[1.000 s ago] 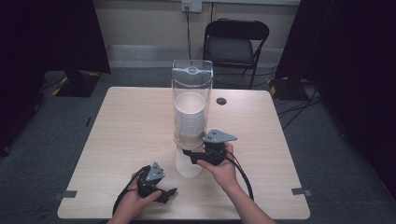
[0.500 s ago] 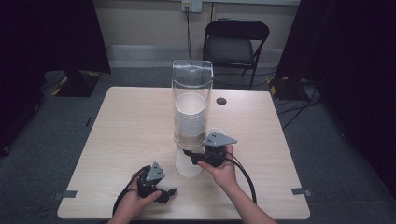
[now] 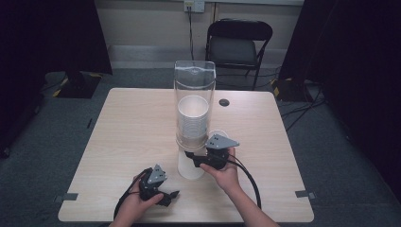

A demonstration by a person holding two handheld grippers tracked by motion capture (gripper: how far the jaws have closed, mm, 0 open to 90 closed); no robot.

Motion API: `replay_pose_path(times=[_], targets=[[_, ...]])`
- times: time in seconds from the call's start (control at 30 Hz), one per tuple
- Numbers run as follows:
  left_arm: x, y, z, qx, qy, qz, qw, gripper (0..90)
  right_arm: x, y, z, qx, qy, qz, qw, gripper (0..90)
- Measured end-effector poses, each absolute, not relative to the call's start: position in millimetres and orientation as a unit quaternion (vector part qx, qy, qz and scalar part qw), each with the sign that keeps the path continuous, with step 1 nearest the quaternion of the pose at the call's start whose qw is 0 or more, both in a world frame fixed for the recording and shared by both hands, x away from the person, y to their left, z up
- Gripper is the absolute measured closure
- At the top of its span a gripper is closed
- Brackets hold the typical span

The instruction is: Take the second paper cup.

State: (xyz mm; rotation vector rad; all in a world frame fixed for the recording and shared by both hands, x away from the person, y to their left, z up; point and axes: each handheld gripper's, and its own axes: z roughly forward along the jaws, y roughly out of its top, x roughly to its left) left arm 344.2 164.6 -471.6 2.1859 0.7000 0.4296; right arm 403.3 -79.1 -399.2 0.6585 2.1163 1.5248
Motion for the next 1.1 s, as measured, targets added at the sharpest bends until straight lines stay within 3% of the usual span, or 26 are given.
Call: replay_pose_path(times=[0.37,0.47,0.53,1.1], targets=[[344,165,-471,0.862,0.274,0.169,0.392,10.5,403,-79,-397,0.233,0.767,0.555,0.221,35.0],[344,165,-471,0.862,0.274,0.169,0.392,10.5,401,-77,-392,0.227,0.766,0.556,0.231,26.6],[344,165,-471,0.862,0.274,0.169,0.392,10.5,400,-76,-388,0.230,0.763,0.557,0.234,25.7],[344,165,-471,0.862,0.274,0.170,0.392,10.5,406,-79,-394,0.219,0.750,0.581,0.228,34.0]])
